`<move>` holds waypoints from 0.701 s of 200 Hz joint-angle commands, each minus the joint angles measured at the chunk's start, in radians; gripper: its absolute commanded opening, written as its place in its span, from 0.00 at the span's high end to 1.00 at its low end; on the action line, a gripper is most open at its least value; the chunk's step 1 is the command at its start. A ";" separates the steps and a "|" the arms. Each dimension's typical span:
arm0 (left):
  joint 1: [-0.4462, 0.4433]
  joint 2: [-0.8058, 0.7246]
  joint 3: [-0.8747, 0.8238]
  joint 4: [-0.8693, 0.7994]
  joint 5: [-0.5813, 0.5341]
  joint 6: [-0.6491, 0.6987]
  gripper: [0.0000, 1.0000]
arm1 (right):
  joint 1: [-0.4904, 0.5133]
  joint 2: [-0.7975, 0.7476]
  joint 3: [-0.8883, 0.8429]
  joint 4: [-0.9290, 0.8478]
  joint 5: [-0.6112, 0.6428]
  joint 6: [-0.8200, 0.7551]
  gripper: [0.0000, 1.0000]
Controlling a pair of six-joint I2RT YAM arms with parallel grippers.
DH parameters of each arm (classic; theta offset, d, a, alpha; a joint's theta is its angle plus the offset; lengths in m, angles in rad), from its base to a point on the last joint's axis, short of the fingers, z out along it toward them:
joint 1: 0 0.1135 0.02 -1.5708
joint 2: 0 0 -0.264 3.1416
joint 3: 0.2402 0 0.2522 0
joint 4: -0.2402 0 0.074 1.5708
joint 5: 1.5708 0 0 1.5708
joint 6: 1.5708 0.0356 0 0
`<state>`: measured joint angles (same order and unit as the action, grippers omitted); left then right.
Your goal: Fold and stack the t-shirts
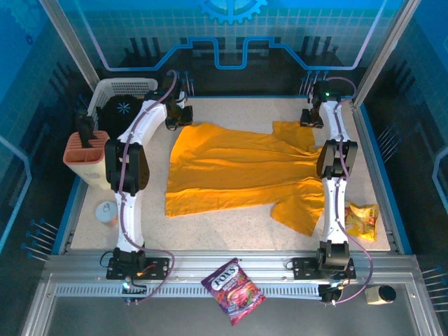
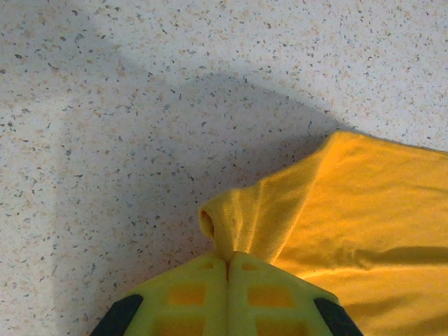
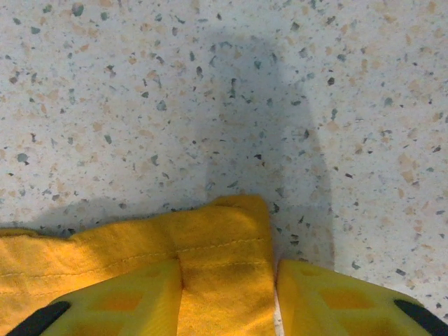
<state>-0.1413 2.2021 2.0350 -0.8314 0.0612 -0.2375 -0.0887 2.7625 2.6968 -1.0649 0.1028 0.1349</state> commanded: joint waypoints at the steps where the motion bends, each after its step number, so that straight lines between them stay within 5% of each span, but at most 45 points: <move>1: -0.006 0.017 0.008 0.008 0.020 -0.005 1.00 | 0.003 0.009 -0.005 -0.006 0.003 0.013 0.64; 48: -0.006 0.000 -0.010 0.017 0.028 -0.006 1.00 | 0.003 0.019 -0.002 -0.023 -0.017 0.004 1.00; 93: -0.016 -0.119 0.015 0.008 0.028 -0.033 1.00 | 0.016 -0.192 -0.027 -0.033 -0.029 0.004 1.00; 140: -0.020 -0.441 0.001 -0.019 -0.010 -0.073 1.00 | 0.093 -0.728 -0.321 0.041 0.032 -0.035 1.00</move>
<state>-0.1570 2.0060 2.0243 -0.8326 0.0677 -0.2760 -0.0570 2.3920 2.4641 -1.0653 0.1020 0.1287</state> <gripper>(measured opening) 0.054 0.065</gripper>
